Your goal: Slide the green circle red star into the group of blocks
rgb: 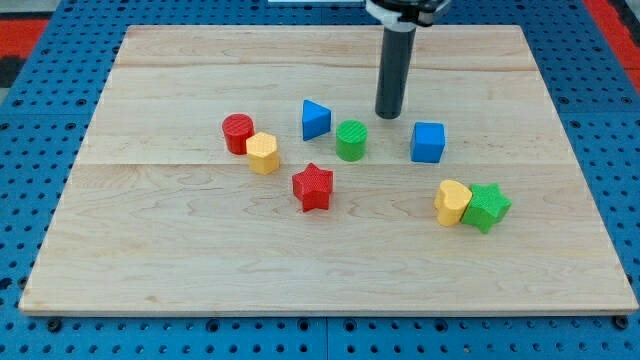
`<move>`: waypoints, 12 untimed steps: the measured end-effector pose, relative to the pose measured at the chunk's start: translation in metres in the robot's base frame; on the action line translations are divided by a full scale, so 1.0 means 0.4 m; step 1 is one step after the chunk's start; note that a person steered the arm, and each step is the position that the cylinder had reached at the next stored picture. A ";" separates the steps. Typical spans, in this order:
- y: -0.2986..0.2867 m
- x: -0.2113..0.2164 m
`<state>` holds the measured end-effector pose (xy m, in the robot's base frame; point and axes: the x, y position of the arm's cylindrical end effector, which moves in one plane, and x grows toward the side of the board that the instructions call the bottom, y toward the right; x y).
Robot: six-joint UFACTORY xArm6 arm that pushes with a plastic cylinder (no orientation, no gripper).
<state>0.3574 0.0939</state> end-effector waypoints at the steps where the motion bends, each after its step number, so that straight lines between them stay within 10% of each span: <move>1: 0.127 0.150; 2: 0.126 0.270; 6: -0.202 0.062; 12: -0.124 0.358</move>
<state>0.5007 0.0444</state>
